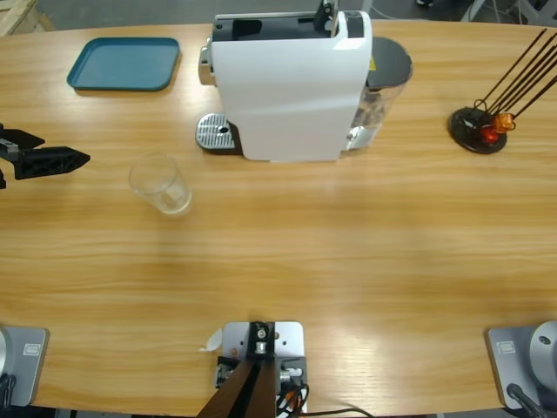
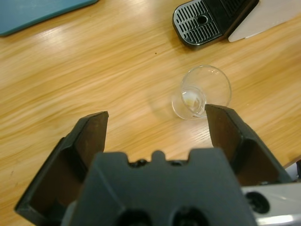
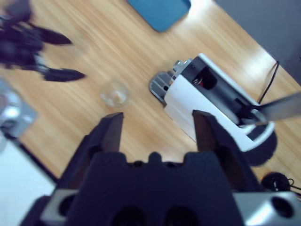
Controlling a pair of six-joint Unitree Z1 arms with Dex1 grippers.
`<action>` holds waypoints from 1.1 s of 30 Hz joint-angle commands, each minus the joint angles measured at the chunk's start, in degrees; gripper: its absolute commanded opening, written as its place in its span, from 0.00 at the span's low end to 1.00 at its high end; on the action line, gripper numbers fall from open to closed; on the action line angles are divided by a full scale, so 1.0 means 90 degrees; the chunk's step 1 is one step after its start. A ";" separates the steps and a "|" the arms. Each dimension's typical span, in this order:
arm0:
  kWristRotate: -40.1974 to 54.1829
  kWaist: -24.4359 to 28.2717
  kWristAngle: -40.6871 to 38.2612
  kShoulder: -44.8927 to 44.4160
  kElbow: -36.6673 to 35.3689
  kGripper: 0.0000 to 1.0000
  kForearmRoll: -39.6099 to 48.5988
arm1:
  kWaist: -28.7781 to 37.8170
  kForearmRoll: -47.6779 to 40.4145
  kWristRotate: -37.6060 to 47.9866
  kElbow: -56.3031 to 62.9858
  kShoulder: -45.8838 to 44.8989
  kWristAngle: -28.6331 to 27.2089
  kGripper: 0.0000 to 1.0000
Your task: Pour coffee
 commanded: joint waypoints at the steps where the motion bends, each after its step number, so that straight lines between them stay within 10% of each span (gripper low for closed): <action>1: 0.0020 -0.0044 -0.0025 0.0154 0.0095 0.89 -0.0036 | 0.0048 -0.2432 -0.0092 0.5314 -0.4733 -0.0643 0.00; 10: 0.0042 -0.0044 -0.0072 0.0195 0.0078 0.90 -0.0036 | 0.0054 -0.2641 -0.1645 0.6286 -0.3741 0.0062 0.00; 18: 0.0184 -0.0044 -0.0334 0.0117 0.0090 0.91 -0.0044 | -0.0161 -0.5192 -0.1983 0.8091 -0.3897 -0.0673 0.00; 25: 0.0264 -0.0044 -0.0414 0.0195 0.0095 0.90 -0.0066 | -0.0159 -0.5397 -0.1698 0.8675 -0.3629 -0.2264 0.00; 33: 0.0270 -0.0337 -0.0459 0.0130 -0.0008 0.95 0.0040 | -0.0161 -0.5026 -0.1346 0.8615 -0.3553 -0.2501 0.00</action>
